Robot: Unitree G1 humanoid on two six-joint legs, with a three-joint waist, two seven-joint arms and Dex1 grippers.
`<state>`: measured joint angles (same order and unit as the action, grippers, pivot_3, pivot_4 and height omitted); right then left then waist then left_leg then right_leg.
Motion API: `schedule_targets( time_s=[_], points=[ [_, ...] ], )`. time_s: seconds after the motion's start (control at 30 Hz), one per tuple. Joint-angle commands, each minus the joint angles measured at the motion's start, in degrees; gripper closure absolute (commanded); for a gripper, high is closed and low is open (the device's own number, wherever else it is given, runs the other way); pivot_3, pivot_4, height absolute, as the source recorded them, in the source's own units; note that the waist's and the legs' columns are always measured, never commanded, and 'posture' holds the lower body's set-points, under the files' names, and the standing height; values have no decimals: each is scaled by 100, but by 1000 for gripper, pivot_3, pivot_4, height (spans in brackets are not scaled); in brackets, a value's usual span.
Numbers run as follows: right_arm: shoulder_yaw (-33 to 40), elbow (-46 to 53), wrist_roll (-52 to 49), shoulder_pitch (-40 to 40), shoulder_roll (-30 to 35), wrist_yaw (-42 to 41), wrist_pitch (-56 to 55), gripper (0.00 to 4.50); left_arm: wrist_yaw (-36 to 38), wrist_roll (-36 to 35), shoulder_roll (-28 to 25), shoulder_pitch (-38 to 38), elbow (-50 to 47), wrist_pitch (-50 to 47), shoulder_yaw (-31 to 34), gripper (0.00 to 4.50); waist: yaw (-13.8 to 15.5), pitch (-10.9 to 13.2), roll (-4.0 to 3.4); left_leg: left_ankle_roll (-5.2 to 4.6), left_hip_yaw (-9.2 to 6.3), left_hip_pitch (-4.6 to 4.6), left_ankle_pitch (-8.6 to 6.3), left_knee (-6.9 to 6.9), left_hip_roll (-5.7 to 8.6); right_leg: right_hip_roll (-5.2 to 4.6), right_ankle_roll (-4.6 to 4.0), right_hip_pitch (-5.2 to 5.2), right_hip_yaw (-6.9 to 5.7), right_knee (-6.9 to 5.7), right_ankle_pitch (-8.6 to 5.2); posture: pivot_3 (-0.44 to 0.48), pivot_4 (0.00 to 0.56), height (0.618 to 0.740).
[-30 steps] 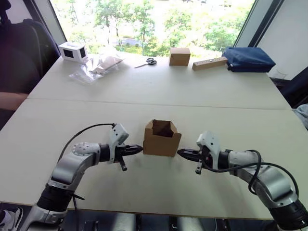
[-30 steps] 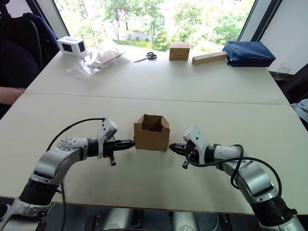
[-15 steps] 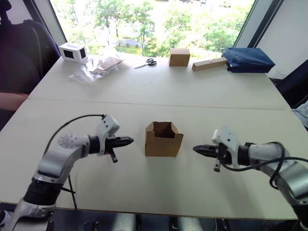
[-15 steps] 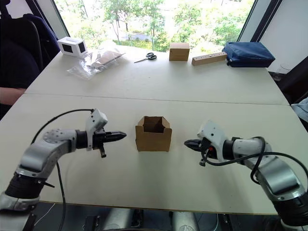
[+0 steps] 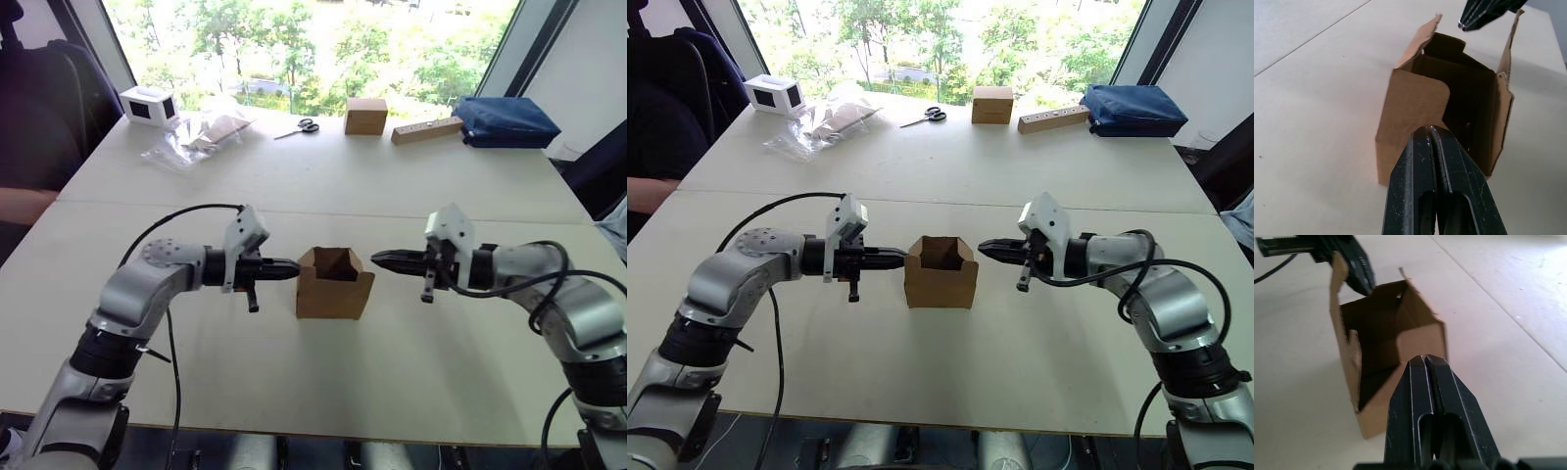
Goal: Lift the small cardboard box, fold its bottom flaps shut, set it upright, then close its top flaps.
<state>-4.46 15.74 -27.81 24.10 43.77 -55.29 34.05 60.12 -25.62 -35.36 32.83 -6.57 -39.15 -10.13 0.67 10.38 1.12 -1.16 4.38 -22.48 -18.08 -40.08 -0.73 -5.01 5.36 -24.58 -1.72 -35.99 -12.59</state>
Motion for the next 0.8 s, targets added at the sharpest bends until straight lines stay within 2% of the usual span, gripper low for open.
schedule_targets(
  time_s=[0.03,0.43,0.63,0.8],
  points=[
    [-106,-44,163,180,-147,-30,-212,4500,97,210,86,109,196,332,-151,4432,-2,0,0,0,0,0,0,0,0,0,0,0,0,1,0,0,150,740],
    [-388,-313,520,219,-457,-144,-456,4500,331,570,224,221,495,751,-356,4432,6,0,0,0,0,-1,0,0,1,-3,0,0,-1,0,0,0,150,740],
    [-277,-325,541,192,-442,-180,-480,4500,499,190,139,441,225,515,50,4432,-6,0,0,0,-1,-1,0,0,1,-3,0,0,-1,1,0,0,150,740],
    [-126,-328,471,181,-451,-141,-454,4500,486,178,209,570,225,504,-18,4432,-9,1,0,0,-2,0,0,0,-1,-1,0,-1,-1,0,0,0,150,740]
  ],
)
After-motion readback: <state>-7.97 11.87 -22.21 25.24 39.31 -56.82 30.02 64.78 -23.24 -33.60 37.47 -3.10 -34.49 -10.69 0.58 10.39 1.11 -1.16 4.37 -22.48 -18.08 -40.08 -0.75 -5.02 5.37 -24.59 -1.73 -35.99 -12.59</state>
